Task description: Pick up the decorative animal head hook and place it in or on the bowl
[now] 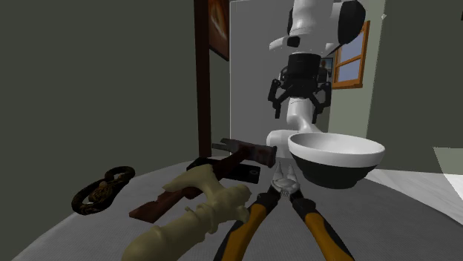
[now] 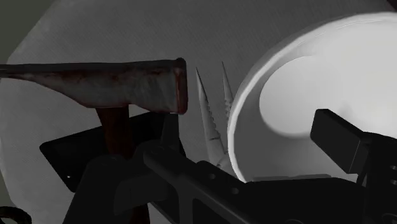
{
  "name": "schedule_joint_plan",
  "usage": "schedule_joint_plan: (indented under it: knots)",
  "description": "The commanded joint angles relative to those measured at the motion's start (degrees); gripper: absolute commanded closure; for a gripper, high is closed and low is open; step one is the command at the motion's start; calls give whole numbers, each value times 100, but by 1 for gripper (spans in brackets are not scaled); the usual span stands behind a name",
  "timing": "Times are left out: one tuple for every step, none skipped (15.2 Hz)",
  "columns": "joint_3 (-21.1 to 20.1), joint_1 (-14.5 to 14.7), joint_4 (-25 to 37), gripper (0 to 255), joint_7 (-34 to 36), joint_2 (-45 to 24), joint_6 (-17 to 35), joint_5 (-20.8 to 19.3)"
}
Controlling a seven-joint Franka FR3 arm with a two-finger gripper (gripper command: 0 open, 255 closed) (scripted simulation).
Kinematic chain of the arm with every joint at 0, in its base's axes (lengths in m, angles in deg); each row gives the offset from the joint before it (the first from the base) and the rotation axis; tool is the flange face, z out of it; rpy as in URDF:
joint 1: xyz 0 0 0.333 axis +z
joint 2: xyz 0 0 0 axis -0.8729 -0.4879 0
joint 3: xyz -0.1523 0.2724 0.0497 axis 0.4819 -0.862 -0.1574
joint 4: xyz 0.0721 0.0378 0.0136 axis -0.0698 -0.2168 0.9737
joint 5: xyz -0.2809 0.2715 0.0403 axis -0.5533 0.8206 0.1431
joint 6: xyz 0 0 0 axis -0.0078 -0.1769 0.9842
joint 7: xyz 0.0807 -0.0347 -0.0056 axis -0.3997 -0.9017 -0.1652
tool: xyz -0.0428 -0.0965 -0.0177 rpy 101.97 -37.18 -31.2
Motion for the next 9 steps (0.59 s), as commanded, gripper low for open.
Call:
schedule_joint_plan:
  knots:
    - [0, 0, 0, 0, 0, 0, 0, 0]
    - [54, -17, -24, 0, -25, -111, 217, -17]
    - [109, -34, -39, 0, -51, -228, 433, -31]
    - [163, -49, -47, 0, -77, -352, 646, -43]
    - [217, -63, -47, 0, -103, -480, 856, -52]
    - [271, -76, -39, 0, -130, -614, 1064, -59]
    - [325, -88, -22, 0, -158, -752, 1269, -62]
    - [378, -100, 2, 0, -188, -896, 1470, -61]
    - [432, -109, 33, 0, -218, -1043, 1667, -58]
